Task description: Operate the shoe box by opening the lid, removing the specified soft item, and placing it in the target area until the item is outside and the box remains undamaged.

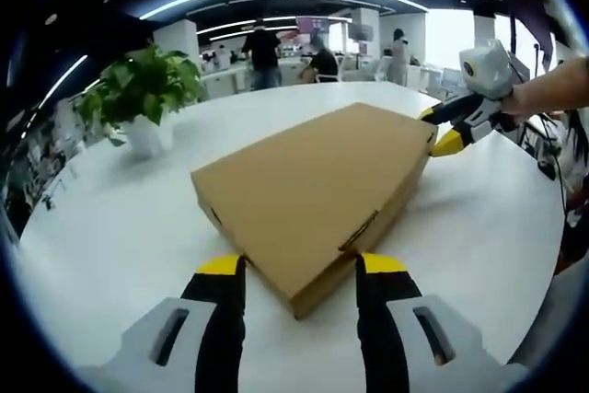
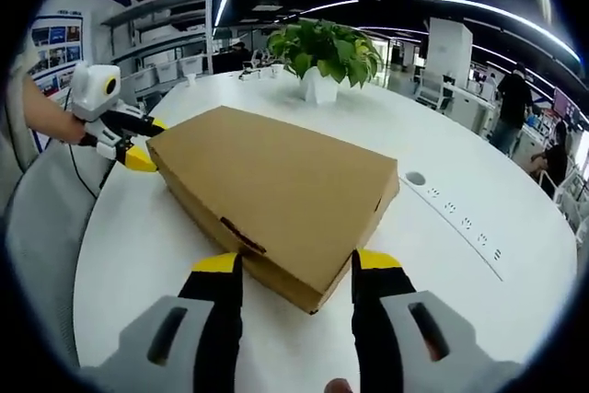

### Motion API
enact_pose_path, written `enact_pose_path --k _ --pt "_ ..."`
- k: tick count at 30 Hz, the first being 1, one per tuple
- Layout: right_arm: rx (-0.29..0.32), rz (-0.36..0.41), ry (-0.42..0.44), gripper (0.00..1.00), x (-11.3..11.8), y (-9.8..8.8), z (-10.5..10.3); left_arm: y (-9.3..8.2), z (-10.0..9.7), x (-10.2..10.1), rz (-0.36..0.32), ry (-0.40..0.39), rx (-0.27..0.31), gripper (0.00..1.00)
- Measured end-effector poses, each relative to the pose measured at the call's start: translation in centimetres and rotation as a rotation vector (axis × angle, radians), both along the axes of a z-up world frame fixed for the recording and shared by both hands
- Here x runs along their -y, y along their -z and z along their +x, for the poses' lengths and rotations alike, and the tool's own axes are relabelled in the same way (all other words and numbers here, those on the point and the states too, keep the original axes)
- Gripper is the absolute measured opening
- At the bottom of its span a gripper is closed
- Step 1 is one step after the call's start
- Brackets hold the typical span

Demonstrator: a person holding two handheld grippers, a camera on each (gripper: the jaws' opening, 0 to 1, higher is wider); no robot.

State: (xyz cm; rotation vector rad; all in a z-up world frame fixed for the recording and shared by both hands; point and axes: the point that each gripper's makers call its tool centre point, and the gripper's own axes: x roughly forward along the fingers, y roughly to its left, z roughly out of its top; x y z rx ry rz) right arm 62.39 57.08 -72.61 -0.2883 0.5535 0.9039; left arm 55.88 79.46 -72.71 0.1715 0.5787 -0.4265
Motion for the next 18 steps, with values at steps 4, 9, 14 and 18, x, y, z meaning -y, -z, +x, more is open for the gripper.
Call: enact_pose_path --k 4,9,14,18 --pt "-0.002 0.007 0.014 0.42 -0.1 -0.1 -0.6 0.0 0.0 -0.3 0.003 0.021 -0.014 0.47" --pt "-0.003 0.015 0.036 0.41 -0.5 -0.1 -1.4 0.0 -0.1 -0.8 0.008 0.045 -0.024 0.47" --pt "-0.007 0.021 0.052 0.40 -0.8 -0.1 -2.1 0.0 -0.3 -1.4 0.009 0.067 -0.035 0.47" --pt "-0.010 0.025 0.066 0.40 -1.1 -0.1 -2.7 0.0 -0.4 -1.8 0.012 0.089 -0.044 0.47"
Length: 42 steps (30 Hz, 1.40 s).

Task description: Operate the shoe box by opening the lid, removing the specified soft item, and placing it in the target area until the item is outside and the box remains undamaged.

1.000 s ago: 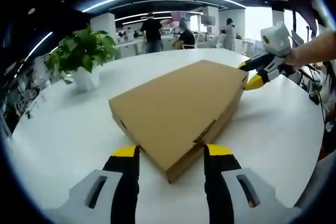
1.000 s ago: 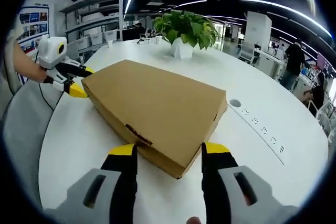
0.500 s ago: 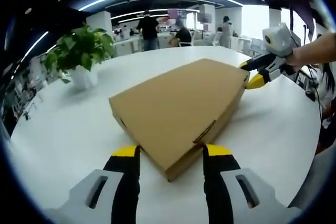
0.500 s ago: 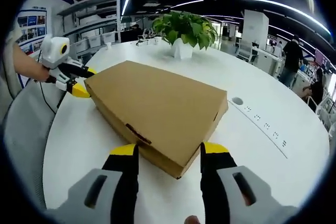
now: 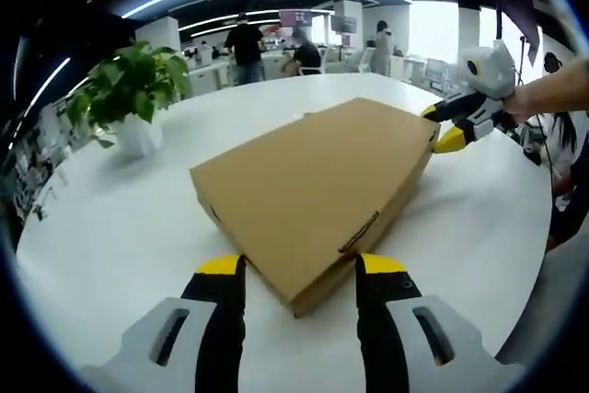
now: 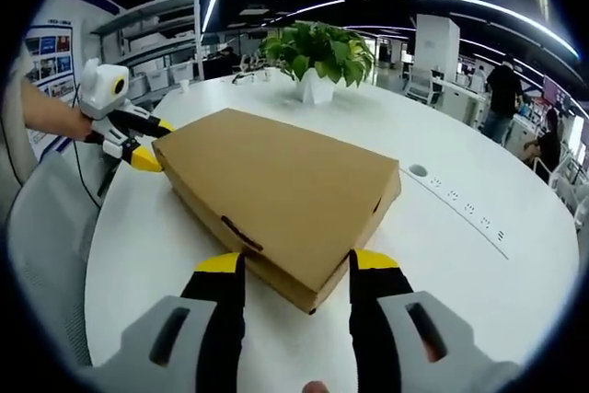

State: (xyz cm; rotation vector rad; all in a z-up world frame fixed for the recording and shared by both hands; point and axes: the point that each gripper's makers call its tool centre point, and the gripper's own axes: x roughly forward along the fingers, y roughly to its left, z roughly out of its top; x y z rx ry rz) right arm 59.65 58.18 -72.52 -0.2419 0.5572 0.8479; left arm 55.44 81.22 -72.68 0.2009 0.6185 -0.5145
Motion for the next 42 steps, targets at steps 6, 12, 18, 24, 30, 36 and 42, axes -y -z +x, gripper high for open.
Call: enact_pose_path --k 6,12,18,24,30,36,42 --pt "-0.008 0.002 0.018 0.39 -0.3 -0.1 -1.0 0.1 -0.2 -0.5 0.005 0.032 -0.009 0.47" --pt "-0.011 0.001 0.040 0.39 -0.7 -0.1 -1.8 0.0 -0.3 -1.0 0.009 0.065 -0.017 0.47" --pt "-0.004 0.001 0.072 0.39 -1.2 -0.1 -2.8 0.0 -0.3 -1.6 0.017 0.099 -0.030 0.47" --pt "-0.006 0.008 0.099 0.38 -1.9 -0.1 -3.9 0.1 -0.5 -2.4 0.028 0.131 -0.046 0.47" --pt "-0.002 0.009 0.125 0.38 -2.6 -0.1 -4.9 0.1 -0.7 -3.1 0.036 0.163 -0.057 0.47" --pt "-0.006 0.008 0.149 0.37 -3.4 -0.2 -6.1 0.1 -1.0 -3.9 0.046 0.199 -0.066 0.47" --pt "-0.012 0.012 0.169 0.36 -4.2 -0.2 -7.3 0.1 -1.2 -4.7 0.055 0.231 -0.075 0.47"
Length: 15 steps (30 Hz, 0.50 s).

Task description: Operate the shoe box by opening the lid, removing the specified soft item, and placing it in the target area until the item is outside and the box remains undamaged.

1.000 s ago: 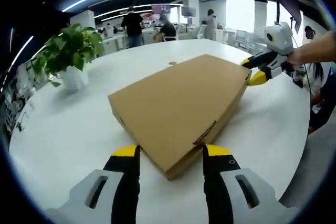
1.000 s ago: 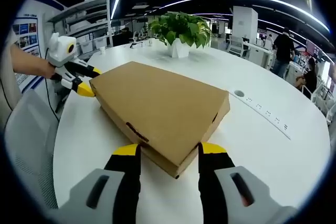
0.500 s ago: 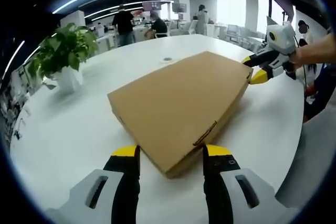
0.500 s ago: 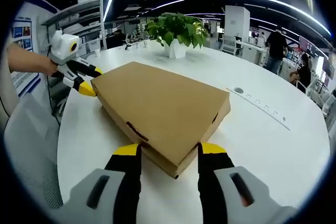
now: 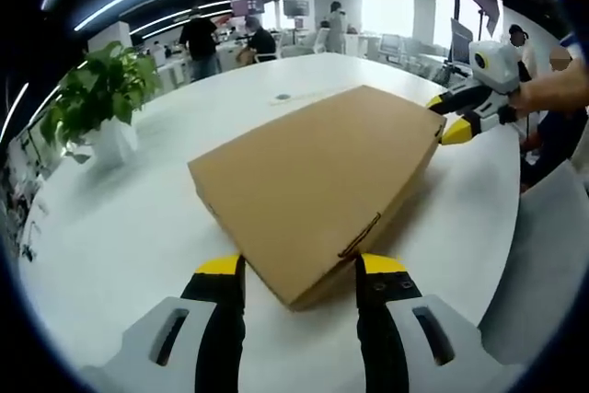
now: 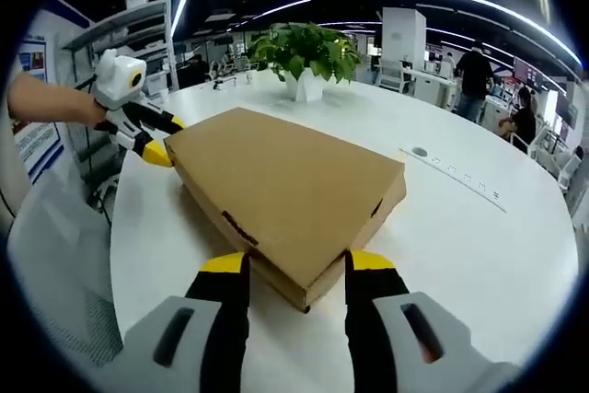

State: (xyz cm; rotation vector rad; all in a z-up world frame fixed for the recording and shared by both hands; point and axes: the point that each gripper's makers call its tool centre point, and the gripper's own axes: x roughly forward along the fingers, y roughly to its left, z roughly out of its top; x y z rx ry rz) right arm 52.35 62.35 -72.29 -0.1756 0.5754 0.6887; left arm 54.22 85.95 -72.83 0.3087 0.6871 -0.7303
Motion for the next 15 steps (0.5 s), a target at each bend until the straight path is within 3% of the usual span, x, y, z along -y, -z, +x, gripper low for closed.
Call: enact_pose_path --k 15 --pt "-0.013 0.008 0.021 0.34 -1.9 0.0 -2.9 0.1 -1.4 -1.9 0.022 0.038 -0.031 0.46"
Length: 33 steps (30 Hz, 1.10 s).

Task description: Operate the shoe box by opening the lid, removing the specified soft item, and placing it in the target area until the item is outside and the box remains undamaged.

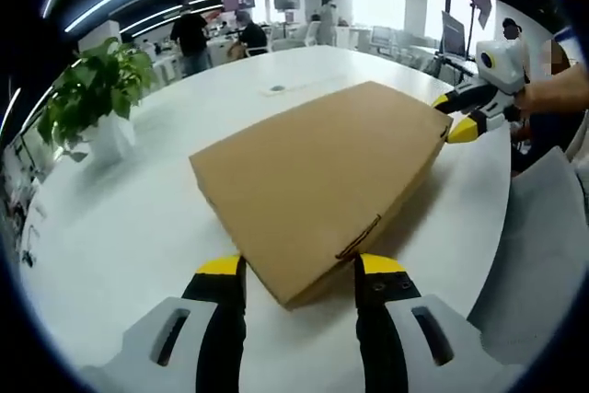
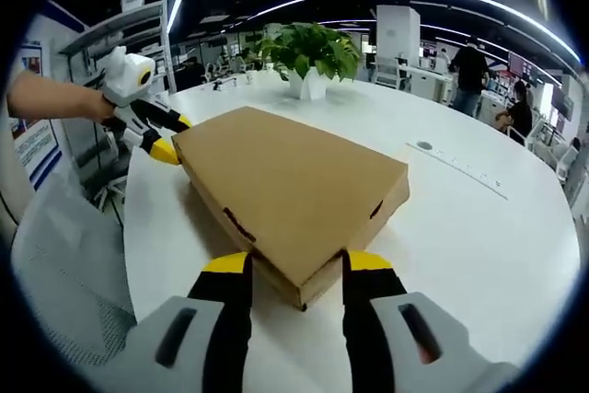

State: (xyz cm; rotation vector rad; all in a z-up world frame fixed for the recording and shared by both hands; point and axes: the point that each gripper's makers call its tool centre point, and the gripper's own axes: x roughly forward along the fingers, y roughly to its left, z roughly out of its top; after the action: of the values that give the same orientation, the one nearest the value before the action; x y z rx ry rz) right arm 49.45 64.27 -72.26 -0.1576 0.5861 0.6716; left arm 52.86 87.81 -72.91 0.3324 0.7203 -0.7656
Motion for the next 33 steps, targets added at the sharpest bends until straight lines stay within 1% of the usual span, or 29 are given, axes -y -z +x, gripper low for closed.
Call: enact_pose_path --k 4,12,21,30,33 --pt "-0.005 -0.002 0.001 0.34 -0.4 0.1 -0.7 0.0 -0.4 -0.4 0.006 0.006 -0.002 0.46" --pt "-0.007 0.006 0.010 0.33 -1.1 0.1 -1.9 0.1 -0.6 -1.1 0.012 0.041 -0.009 0.46" --pt "0.000 0.008 0.006 0.34 -1.0 0.1 -1.9 0.1 -1.2 -1.2 0.009 0.034 -0.015 0.46" --pt "-0.015 0.004 0.008 0.35 -1.0 0.0 -1.9 0.1 -1.2 -1.1 0.022 0.035 -0.014 0.47" --pt "-0.024 0.026 0.025 0.36 -1.0 -0.3 -1.9 0.0 -1.1 -1.0 0.029 0.028 -0.012 0.48"
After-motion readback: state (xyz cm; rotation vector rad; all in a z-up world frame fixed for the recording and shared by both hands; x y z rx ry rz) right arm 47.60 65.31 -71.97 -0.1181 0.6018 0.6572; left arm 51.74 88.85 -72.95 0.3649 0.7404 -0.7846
